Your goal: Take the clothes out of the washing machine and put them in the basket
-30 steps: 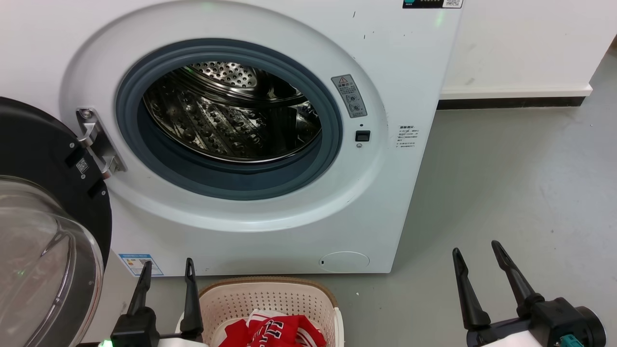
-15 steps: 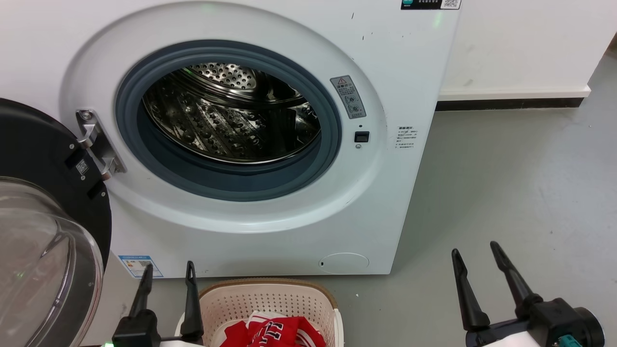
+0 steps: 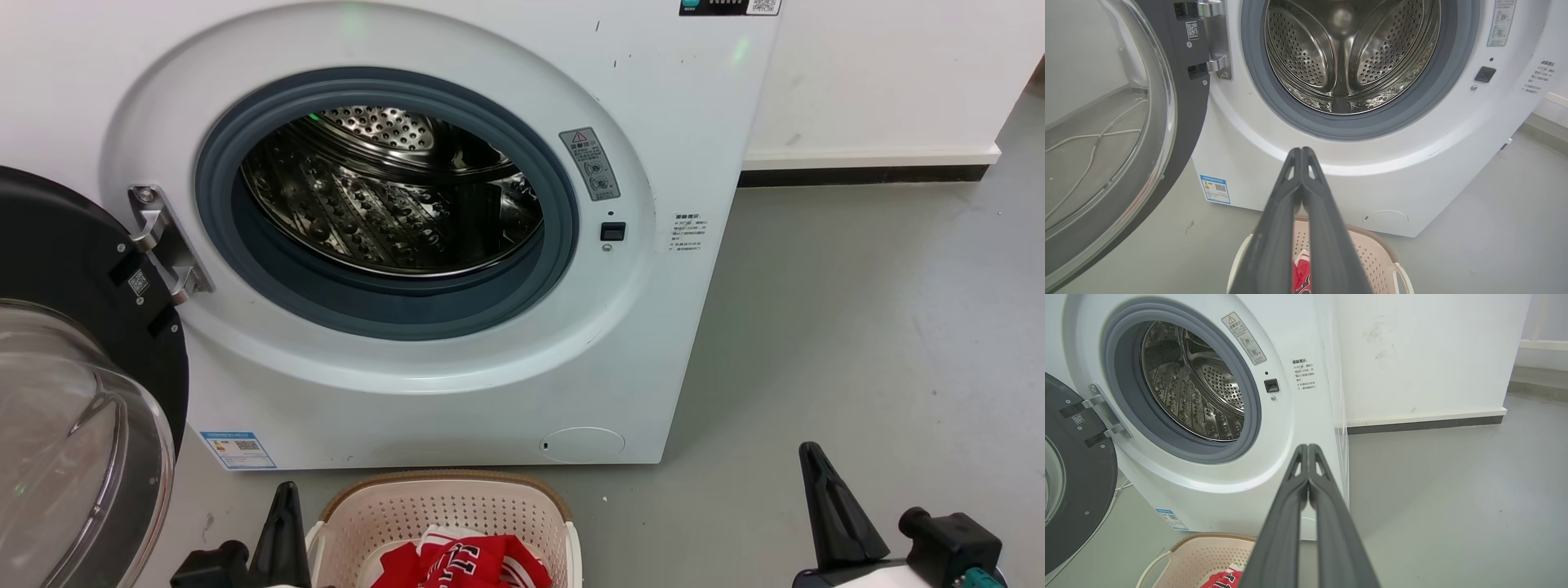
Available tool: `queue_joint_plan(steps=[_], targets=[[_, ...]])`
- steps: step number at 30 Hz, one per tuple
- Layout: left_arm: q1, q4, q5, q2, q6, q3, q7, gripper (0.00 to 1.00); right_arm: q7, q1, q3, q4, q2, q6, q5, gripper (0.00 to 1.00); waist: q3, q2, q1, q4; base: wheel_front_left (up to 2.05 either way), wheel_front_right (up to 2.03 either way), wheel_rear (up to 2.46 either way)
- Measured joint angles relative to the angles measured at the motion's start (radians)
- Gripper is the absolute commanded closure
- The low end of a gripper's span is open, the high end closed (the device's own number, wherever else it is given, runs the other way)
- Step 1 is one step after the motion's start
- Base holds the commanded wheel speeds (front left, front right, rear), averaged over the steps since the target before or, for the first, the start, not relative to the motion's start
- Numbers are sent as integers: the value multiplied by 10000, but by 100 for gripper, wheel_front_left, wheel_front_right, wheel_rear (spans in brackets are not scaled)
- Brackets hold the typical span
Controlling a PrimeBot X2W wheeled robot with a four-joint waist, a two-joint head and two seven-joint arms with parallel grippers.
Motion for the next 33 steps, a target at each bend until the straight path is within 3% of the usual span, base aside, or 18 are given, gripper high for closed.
queue_joint_plan(steps=[33], targets=[[-884,449,-5657,-2,-713,449,1321,100,1101,-805,-347,671,-226,-2,5935,100,72,0,1,67,0,0,0]])
